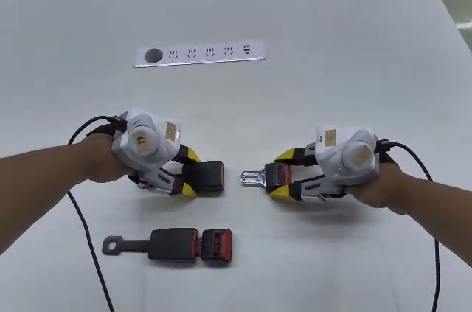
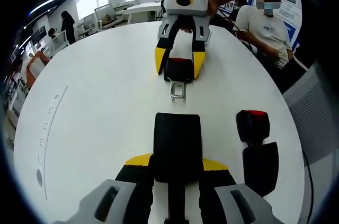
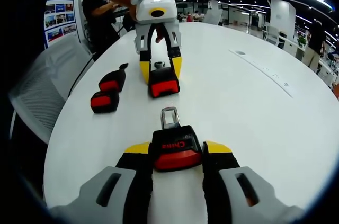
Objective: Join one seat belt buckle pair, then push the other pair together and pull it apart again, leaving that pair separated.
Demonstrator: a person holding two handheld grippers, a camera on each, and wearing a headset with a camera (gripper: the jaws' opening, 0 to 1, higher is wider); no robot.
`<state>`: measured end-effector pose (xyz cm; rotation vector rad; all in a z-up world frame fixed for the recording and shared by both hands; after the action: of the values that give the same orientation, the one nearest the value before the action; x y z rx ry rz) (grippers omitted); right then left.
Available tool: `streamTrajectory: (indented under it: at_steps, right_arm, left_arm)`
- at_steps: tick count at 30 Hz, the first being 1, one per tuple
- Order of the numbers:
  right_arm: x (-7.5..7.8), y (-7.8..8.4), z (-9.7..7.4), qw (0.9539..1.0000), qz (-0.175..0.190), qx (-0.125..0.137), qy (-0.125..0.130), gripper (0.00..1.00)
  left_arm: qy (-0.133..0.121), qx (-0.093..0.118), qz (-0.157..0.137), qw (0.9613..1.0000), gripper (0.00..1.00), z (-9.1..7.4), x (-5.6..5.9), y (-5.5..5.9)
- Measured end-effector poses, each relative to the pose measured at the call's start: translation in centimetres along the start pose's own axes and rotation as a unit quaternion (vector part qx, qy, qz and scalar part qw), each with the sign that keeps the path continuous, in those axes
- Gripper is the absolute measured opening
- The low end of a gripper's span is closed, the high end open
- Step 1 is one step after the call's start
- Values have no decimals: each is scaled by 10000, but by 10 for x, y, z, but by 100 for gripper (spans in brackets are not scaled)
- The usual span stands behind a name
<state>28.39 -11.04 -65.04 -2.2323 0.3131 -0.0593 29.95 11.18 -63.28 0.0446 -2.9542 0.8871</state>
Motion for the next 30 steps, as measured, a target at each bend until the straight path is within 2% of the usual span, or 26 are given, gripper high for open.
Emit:
streamTrajectory:
  at_steps: [9,14,16,30]
  right_arm:
    - [-2,8,-14,10000,24,-34,49,34]
    - [4,16,-21,10000,38,-48,75,34]
    - [0,17,-23,9999,40,-56,89,34]
    - [2,29,-40,9998,56,-116,154,35]
  left_arm:
    - [-9,17,-21,10000,33,0,1,-1]
    - [-7,7,-22,10000,33,0,0,-1]
    - [-6,7,-22,10000,33,0,1,-1]
    - [-6,-25,-29,10000,33,0,1,-2]
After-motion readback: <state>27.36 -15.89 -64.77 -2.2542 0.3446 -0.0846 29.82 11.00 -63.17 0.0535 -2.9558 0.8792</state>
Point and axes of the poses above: the centre of the closed fingertips' face, and the gripper's own axes: z roughly forward along the fingers, x roughly to its right, y roughly out of its underside, the point moved 7 cm from there along -z, roughly backward along the fingers
